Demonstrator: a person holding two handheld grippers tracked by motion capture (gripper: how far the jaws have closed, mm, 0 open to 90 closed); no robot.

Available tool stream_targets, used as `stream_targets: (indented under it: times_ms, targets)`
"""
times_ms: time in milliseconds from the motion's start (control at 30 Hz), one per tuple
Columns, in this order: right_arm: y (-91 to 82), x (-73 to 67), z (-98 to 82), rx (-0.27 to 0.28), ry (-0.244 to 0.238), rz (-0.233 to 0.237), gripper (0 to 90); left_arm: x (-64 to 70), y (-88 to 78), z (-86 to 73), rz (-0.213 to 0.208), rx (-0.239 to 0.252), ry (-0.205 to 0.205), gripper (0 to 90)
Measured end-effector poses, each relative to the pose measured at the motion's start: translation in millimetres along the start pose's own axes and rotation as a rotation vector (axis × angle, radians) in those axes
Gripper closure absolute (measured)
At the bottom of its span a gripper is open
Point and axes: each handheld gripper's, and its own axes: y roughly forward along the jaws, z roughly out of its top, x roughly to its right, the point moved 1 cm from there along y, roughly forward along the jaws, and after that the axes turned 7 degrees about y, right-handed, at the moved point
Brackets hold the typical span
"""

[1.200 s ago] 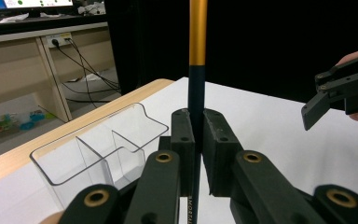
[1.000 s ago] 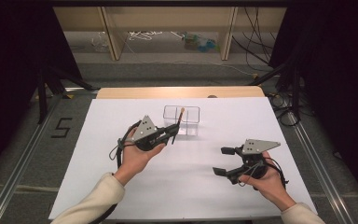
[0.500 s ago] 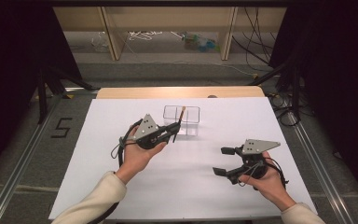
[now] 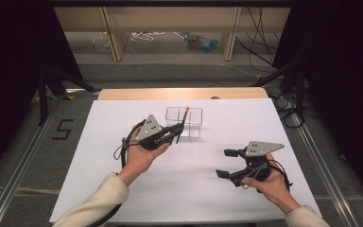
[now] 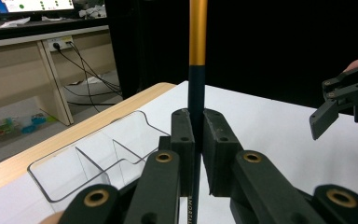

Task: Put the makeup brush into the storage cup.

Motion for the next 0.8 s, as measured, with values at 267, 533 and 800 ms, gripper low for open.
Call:
stream_targets:
  times_ms: [267, 533, 800]
  targets:
    - [1.5, 0.4, -0.3, 0.015, 0.001, 0.014, 16.5, -0.3, 2.2, 2.1, -0.002, 0.004, 0.001, 82.8]
    - [1.6, 0.6, -0.5, 0.013, 0.002, 0.015, 16.5, -1.6, 3.5, 3.3, -0.001, 0.005, 0.001, 82.8]
    - [1.5, 0.4, -0.7, 0.006, 0.008, 0.014, 16.6, -2.1, 4.8, 5.7, -0.001, 0.007, 0.014, 82.8]
